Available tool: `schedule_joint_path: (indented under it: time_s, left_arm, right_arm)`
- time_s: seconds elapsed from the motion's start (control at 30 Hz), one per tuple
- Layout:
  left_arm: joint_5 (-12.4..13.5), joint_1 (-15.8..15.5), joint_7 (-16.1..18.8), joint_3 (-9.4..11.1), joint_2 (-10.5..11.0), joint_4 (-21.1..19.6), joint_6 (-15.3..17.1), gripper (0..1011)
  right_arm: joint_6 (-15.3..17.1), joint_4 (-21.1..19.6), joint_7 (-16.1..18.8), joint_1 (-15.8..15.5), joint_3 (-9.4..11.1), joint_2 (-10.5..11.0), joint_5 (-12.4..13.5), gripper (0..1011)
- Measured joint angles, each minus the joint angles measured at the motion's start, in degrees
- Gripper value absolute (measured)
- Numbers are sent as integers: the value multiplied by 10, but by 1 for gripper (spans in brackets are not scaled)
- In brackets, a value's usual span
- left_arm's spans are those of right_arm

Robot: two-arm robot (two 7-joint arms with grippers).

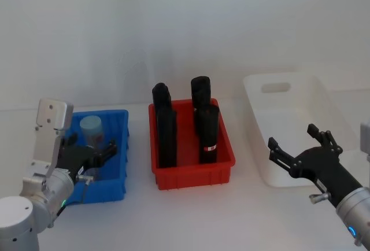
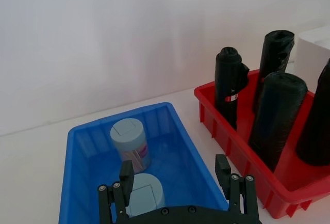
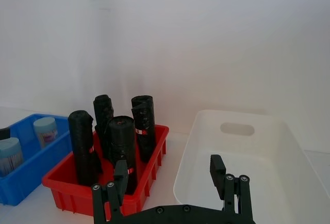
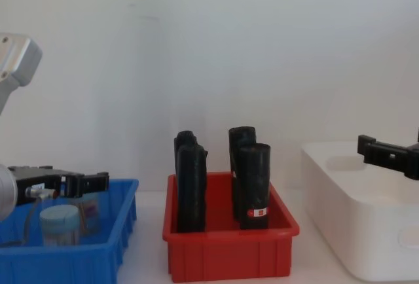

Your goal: Pick the cotton swabs from the blue box and place them into the white box.

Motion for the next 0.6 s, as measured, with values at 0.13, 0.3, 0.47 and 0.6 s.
schedule_joint_path:
  time_s: [0.13,0.3,0.47,0.6]
  left_arm:
    - [-1,-8,-2,-5,-1,19,8,1000]
    - [-1,-16,-8,-10,-2,39,13,1000]
    - [-1,-24,-18,-13,-4,59,18,1000]
    - [-1,-31,-24,-15,-7,75,20,1000]
  right_arm:
    - [0,0,0,0,0,0,0,1002]
    - [0,0,0,0,0,0,0,1002]
    - [0,0,0,0,0,0,0,1002]
    - [0,0,0,0,0,0,0,1002]
